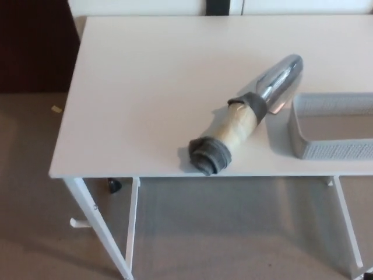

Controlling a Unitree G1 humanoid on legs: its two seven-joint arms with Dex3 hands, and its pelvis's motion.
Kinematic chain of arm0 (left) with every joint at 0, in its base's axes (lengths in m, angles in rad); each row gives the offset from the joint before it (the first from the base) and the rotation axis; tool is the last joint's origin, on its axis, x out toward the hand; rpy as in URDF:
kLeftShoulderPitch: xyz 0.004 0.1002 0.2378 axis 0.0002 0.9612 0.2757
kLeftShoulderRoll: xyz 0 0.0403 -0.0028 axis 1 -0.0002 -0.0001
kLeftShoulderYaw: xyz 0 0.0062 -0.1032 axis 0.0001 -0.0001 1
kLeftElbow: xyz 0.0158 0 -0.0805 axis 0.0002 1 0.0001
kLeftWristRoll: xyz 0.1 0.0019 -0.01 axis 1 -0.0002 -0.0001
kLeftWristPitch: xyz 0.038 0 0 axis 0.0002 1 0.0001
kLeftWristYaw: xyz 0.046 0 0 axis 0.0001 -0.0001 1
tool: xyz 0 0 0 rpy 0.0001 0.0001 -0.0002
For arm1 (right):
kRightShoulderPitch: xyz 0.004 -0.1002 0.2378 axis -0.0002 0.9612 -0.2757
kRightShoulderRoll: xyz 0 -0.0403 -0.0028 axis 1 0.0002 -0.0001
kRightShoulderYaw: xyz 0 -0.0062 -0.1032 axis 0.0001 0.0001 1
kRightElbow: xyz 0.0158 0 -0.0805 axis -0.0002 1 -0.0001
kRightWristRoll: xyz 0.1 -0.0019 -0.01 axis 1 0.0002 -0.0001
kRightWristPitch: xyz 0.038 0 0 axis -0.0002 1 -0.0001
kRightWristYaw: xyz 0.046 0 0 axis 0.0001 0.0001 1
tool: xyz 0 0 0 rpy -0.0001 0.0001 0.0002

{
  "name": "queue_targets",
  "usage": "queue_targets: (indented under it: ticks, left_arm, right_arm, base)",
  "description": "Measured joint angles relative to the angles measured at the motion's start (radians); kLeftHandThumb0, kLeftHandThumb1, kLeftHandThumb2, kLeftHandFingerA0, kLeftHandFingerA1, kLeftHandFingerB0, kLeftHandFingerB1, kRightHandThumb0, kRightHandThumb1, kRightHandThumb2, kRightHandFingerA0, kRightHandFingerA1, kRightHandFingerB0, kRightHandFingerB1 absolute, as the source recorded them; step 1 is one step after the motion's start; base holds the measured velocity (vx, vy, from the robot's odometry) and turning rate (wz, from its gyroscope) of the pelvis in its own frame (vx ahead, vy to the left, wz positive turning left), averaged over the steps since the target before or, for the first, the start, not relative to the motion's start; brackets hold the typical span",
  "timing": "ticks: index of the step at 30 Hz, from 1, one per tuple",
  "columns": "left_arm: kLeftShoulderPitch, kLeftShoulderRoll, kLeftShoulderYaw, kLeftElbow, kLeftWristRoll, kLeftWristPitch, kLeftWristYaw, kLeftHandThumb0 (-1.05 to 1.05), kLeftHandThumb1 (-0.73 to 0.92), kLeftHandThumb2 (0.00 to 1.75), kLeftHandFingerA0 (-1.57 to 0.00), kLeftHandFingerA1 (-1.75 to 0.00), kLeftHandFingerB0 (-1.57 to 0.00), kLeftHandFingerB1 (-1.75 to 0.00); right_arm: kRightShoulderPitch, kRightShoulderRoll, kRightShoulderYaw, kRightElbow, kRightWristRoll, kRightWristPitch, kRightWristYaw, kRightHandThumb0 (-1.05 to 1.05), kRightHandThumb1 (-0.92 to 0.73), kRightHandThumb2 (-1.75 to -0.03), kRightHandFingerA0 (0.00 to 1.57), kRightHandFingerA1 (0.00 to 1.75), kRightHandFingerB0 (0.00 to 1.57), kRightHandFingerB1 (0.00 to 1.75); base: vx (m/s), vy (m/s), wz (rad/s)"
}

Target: The robot walks towards a desk on which a shovel is kept on the left hand side and a container is kept on the right hand side. The robot picks up the shovel using its left hand and places it in the container.

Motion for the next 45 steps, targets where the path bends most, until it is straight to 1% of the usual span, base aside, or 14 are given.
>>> queue_targets:
  ticks: [11, 17, 40, 41, 42, 43, 45]
  left_arm:
    - [-0.01, -0.003, -0.004, 0.013, 0.001, 0.001, -0.009, -0.09, 0.42, 0.88, -0.22, -0.55, -0.16, -0.5]
    - [-0.012, 0.02, -0.003, 0.013, 0.001, 0.0, -0.01, -0.09, 0.42, 0.88, -0.22, -0.55, -0.16, -0.5]
    - [-0.039, 0.019, -0.012, 0.013, 0.001, 0.0, -0.01, -0.09, 0.42, 0.88, -0.22, -0.55, -0.16, -0.5]
    - [-0.041, 0.019, -0.012, 0.012, 0.001, 0.0, -0.01, -0.02, 0.56, 0.99, 0.0, -0.5, 0.0, -0.45]
    - [-0.043, 0.018, -0.005, 0.011, -0.008, 0.003, -0.025, -0.15, 0.54, 0.56, -0.41, -0.41, -0.33, -0.35]
    - [-0.04, 0.021, -0.012, 0.001, -0.004, 0.005, -0.026, -0.08, 0.42, 0.88, -0.22, -0.54, -0.16, -0.49]
    - [-0.039, 0.025, -0.027, -0.004, 0.008, 0.004, -0.015, -0.1, 0.42, 0.88, -0.23, -0.55, -0.16, -0.5]
  right_arm:
    - [0.01, 0.001, 0.001, -0.009, 0.001, 0.01, -0.004, -0.35, -0.57, -0.56, 0.59, 0.62, 0.32, 0.46]
    - [0.018, 0.012, 0.004, -0.014, 0.002, 0.014, -0.003, -0.35, -0.57, -0.56, 0.59, 0.62, 0.32, 0.46]
    - [0.0, 0.01, -0.003, -0.013, 0.006, 0.018, -0.006, -0.35, -0.57, -0.56, 0.59, 0.62, 0.32, 0.46]
    - [0.0, 0.01, -0.004, -0.013, 0.006, 0.018, -0.006, -0.4, -0.55, -0.56, 0.61, 0.62, 0.33, 0.46]
    - [-0.001, 0.01, -0.002, -0.013, 0.006, 0.018, -0.006, -0.4, -0.55, -0.56, 0.61, 0.61, 0.34, 0.46]
    - [-0.001, 0.01, 0.0, -0.011, 0.005, 0.018, -0.005, -0.38, -0.56, -0.56, 0.58, 0.61, 0.34, 0.46]
    - [0.0, 0.01, 0.004, -0.011, 0.005, 0.019, -0.005, -0.39, -0.55, -0.56, 0.56, 0.62, 0.34, 0.46]
  base:
    - [0.02, 0.091, -0.06]
    - [0.1, 0.106, 0.05]
    - [0.01, -0.007, 0.01]
    - [0.0, 0.0, 0.0]
    - [0.0, 0.0, 0.0]
    - [0.0, 0.0, 0.0]
    - [0.0, 0.0, 0.0]
